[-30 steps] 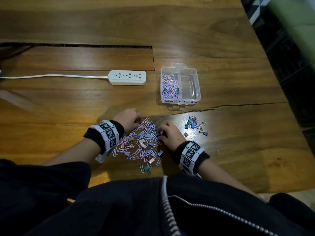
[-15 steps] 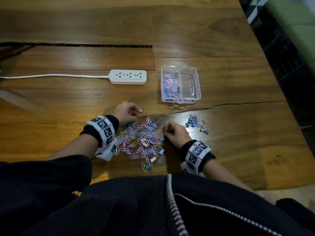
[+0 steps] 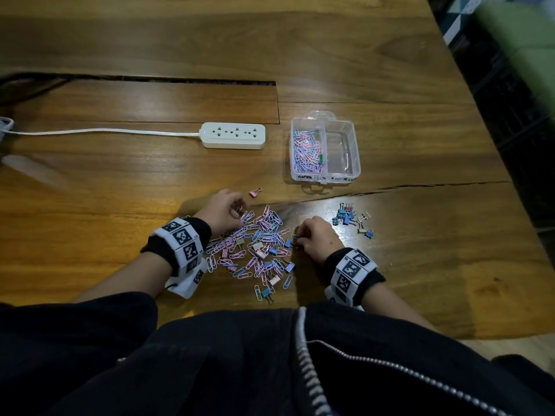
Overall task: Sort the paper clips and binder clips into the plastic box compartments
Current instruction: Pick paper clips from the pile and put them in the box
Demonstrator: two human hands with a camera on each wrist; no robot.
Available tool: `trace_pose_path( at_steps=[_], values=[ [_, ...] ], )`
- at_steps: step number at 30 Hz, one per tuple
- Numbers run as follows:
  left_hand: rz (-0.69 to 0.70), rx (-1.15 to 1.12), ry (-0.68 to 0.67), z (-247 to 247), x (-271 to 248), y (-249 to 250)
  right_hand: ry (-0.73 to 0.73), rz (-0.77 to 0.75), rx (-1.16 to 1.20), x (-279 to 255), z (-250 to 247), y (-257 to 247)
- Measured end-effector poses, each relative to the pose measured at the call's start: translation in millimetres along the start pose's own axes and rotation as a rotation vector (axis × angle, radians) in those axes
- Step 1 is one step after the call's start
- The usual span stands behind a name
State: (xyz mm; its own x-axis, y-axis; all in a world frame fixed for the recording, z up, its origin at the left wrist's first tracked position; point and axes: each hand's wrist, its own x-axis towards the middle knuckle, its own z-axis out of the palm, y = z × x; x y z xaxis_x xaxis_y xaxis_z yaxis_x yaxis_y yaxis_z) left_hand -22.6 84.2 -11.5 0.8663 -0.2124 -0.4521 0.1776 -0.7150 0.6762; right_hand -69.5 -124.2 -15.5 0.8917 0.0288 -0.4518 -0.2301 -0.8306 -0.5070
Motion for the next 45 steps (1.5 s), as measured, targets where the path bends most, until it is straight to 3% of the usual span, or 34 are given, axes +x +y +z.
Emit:
trace_pose_path(
  at_steps=[4, 8, 13, 16, 18, 23, 25, 27, 29, 33, 38, 40, 43, 45],
  values=[
    [-0.054, -0.307, 0.128, -13, -1, 2, 0.006, 0.027, 0.067, 2, -4, 4],
    [-0.104, -0.483, 0.168, -24, 3, 2, -0.002, 0.045, 0.253, 6, -11, 8],
    [-0.207, -0.729, -0.066, -25, 1, 2, -0.070, 0.144, 0.821, 6, -13, 2],
    [-0.222, -0.858, -0.113, -25, -1, 2, -0.126, 0.152, 1.085, 4, -14, -4],
    [-0.196, -0.794, -0.053, -24, 0, 3, -0.144, 0.149, 0.973, 3, -12, -5],
    [-0.121, -0.262, 0.294, -19, 14, -8, -0.201, 0.081, 0.323, -2, -2, -6],
    [-0.091, -0.002, 0.265, -17, 16, -14, -0.153, 0.032, 0.125, -3, -2, -4],
    [-0.026, 0.350, 0.174, -13, 9, -13, -0.130, 0.025, 0.090, -3, -6, 1],
    [0.053, 0.562, 0.079, -5, 0, -7, -0.112, 0.043, 0.101, 0, -13, 5],
    [0.063, 0.606, 0.012, 15, -11, 4, -0.033, 0.030, 0.104, 4, -16, 6],
    [0.126, 0.567, 0.113, 38, -16, 12, -0.089, -0.146, -0.076, 7, 6, -8],
    [0.146, 0.544, 0.119, 39, -17, 14, -0.106, -0.151, -0.138, 13, 8, -17],
    [0.104, 0.394, 0.121, 33, -15, 16, -0.129, -0.110, -0.121, 24, 9, -26],
    [0.034, 0.172, 0.123, 26, -13, 13, -0.136, -0.109, -0.066, 27, 9, -31]
  ],
)
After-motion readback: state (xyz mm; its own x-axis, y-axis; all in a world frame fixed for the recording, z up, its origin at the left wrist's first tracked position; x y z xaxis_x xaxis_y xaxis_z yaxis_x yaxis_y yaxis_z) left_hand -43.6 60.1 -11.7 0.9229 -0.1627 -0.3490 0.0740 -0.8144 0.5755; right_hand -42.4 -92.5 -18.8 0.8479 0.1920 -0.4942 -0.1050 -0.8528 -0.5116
